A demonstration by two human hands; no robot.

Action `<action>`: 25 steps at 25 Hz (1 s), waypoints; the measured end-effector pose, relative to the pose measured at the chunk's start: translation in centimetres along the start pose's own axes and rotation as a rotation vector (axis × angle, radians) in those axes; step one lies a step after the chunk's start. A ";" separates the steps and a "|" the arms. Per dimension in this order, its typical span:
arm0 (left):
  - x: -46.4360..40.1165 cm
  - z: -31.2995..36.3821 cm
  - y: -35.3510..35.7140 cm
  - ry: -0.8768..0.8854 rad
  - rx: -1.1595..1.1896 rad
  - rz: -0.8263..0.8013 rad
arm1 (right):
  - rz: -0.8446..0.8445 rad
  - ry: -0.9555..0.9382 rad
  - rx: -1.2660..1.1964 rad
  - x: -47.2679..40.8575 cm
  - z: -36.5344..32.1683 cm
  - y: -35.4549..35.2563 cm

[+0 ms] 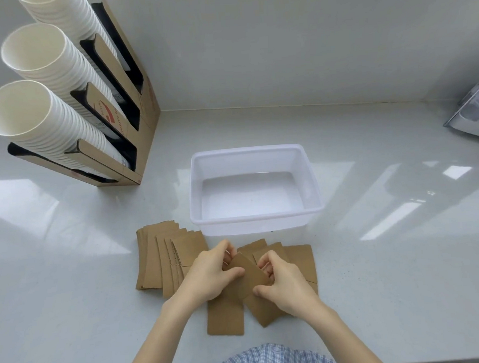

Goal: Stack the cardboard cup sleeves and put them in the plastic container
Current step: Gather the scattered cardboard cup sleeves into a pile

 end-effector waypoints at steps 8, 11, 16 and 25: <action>1.3 -0.4 -3.8 0.025 0.164 0.161 | 0.198 0.046 -0.053 0.5 1.7 -4.3; 1.4 -0.9 -4.3 -0.003 0.217 0.182 | 0.142 0.178 0.252 1.0 3.1 -3.9; 1.3 -2.0 -4.0 -0.055 0.254 0.176 | 0.103 0.249 0.355 0.8 3.7 -2.6; 1.7 -2.5 -3.8 -0.101 0.333 0.158 | 0.315 0.158 -0.236 1.3 3.7 -4.2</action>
Point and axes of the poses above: each hand's wrist, its own x-axis away from the middle knuckle, its own y-axis out of the palm, z = x × y, the point moved 7 cm from there along -x, towards the middle knuckle, and after that the axes turned 14 degrees about -y, right-handed, at the moved point
